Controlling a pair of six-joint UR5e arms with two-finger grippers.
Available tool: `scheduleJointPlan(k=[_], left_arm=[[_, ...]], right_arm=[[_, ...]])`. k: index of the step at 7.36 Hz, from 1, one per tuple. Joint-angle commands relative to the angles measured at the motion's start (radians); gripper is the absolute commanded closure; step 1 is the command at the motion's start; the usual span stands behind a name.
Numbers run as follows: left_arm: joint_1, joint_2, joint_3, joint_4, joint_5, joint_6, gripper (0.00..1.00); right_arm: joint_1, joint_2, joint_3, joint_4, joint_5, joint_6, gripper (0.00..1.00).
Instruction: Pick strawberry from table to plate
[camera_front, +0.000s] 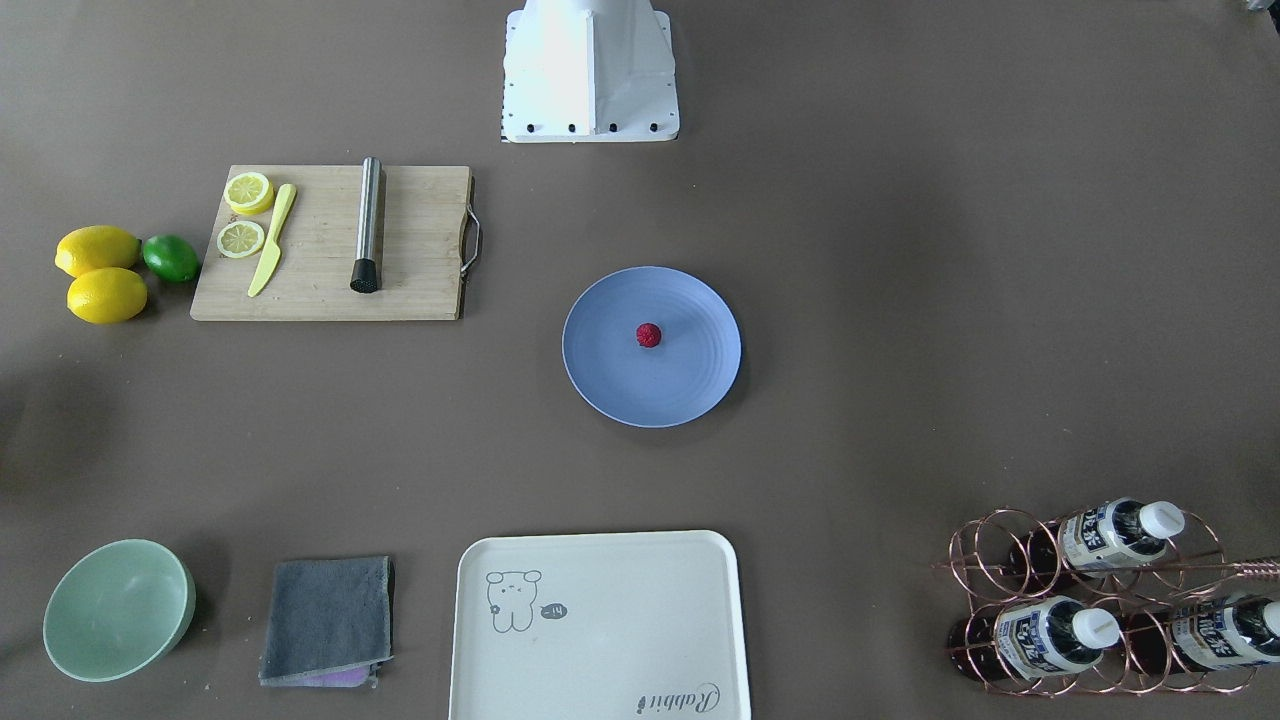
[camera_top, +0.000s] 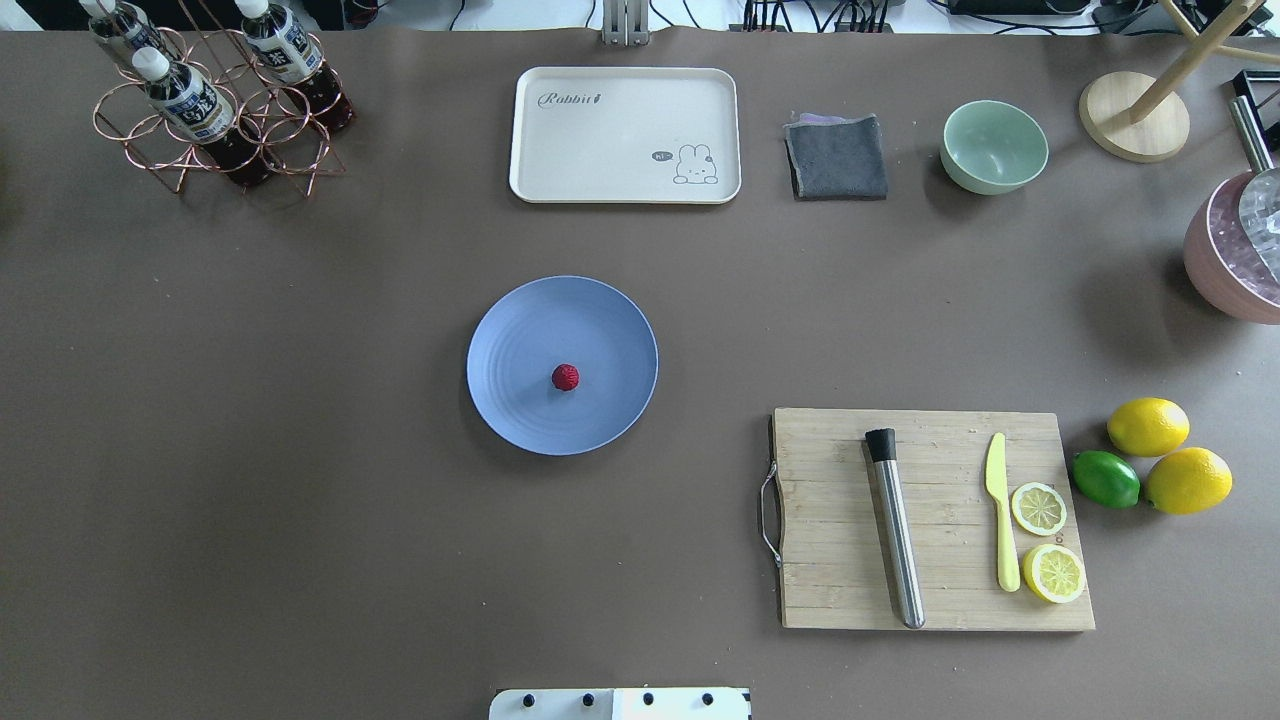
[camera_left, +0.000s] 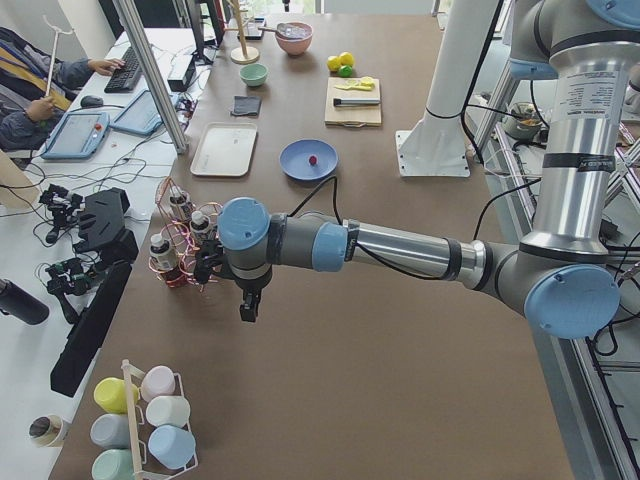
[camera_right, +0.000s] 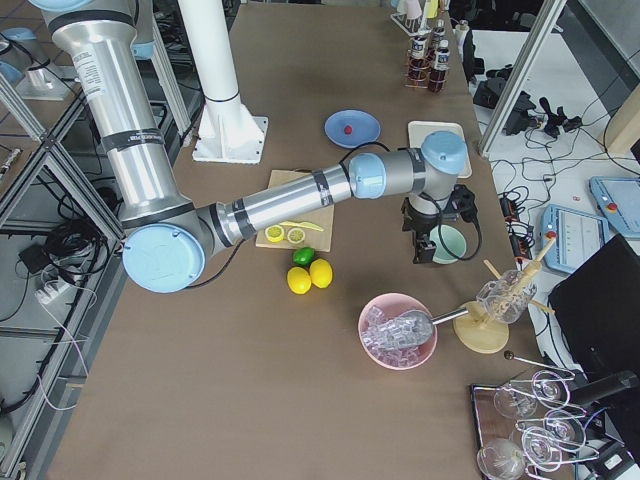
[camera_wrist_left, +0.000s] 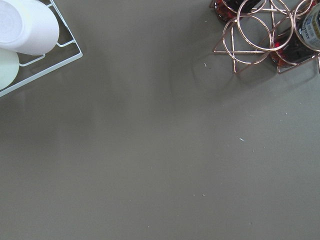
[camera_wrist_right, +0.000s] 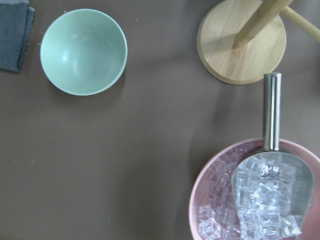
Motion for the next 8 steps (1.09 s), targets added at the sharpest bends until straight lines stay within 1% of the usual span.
scheduleJointPlan(k=[1, 2, 3, 4, 5, 6, 7, 8], left_arm=[[-0.044, -0.002, 0.033, 0.056, 0.071, 0.127, 0.03], [-0.083, -0.002, 0.046, 0.075, 0.073, 0.204, 0.03], [-0.090, -0.001, 0.050, 0.094, 0.087, 0.210, 0.03], [-0.090, 0.024, 0.046, 0.088, 0.108, 0.211, 0.03], [-0.090, 0.024, 0.044, 0.077, 0.151, 0.218, 0.03], [-0.090, 0.030, 0.046, 0.073, 0.147, 0.217, 0.03], [-0.090, 0.029, 0.028, 0.082, 0.138, 0.208, 0.03], [-0.090, 0.029, 0.018, 0.082, 0.124, 0.206, 0.03]], right_arm=[[0.062, -0.027, -0.085, -0.006, 0.008, -0.133, 0.00], [0.084, -0.042, -0.076, -0.012, 0.014, -0.150, 0.00], [0.085, -0.074, -0.077, -0.001, 0.006, -0.151, 0.00], [0.096, -0.108, -0.050, 0.011, 0.008, -0.153, 0.00], [0.096, -0.128, -0.053, 0.016, 0.005, -0.142, 0.00], [0.096, -0.128, -0.056, 0.016, -0.007, -0.139, 0.00], [0.098, -0.125, -0.045, 0.016, -0.050, -0.138, 0.00], [0.099, -0.130, -0.042, 0.016, -0.066, -0.135, 0.00]])
